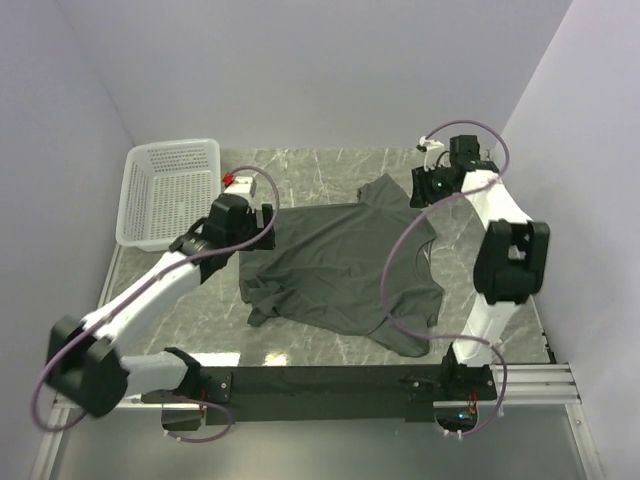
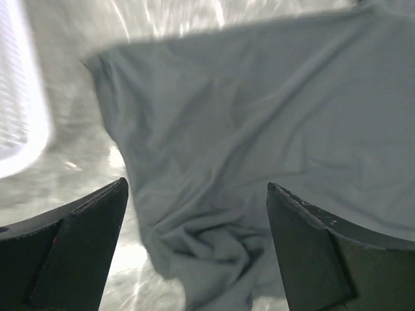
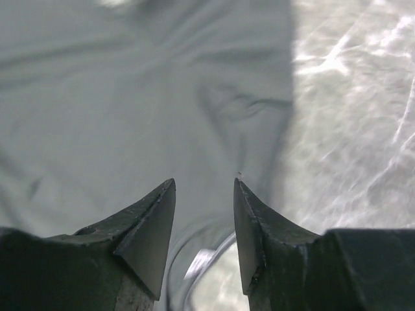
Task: Fold and stack the t-shirts
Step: Flatten the tshirt out
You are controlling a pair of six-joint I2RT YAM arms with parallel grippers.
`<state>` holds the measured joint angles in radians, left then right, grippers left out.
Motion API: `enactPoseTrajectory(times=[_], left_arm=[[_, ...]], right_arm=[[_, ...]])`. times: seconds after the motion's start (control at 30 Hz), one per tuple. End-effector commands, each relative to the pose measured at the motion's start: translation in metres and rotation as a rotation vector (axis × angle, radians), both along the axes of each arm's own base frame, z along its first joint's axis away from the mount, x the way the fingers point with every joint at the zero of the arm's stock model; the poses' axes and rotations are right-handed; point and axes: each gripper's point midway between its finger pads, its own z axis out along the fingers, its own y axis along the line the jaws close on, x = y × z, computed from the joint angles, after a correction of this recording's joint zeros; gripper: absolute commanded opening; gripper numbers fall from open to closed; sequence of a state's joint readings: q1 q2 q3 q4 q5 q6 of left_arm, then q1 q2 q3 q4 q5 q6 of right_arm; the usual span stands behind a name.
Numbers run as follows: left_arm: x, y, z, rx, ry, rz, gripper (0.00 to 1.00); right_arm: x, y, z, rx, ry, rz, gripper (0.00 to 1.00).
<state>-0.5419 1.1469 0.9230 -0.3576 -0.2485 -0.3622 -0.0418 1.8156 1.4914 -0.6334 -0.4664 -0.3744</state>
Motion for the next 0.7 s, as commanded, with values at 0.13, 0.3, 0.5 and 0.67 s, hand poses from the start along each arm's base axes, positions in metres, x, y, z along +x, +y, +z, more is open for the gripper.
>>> enactPoseTrajectory(times=[0.13, 0.3, 0.5, 0.67], left_arm=[[0.054, -0.03, -0.023, -0.228, 0.118, 0.024, 0.87], [0.082, -0.024, -0.071, -0.151, 0.243, 0.14, 0.86], [0.105, -0.031, -0.127, -0.096, 0.399, 0.215, 0.76], [0.121, -0.044, -0.149, -0.117, 0.434, 0.201, 0.7]], right_arm=[[0.051, -0.03, -0.038, -0.069, 0.082, -0.187, 0.5], [0.058, -0.034, -0.066, -0.092, 0.151, -0.195, 0.51], [0.058, -0.032, -0.081, -0.08, 0.211, -0.182, 0.32], [0.074, -0.043, -0.07, -0.061, 0.158, -0.229, 0.0]])
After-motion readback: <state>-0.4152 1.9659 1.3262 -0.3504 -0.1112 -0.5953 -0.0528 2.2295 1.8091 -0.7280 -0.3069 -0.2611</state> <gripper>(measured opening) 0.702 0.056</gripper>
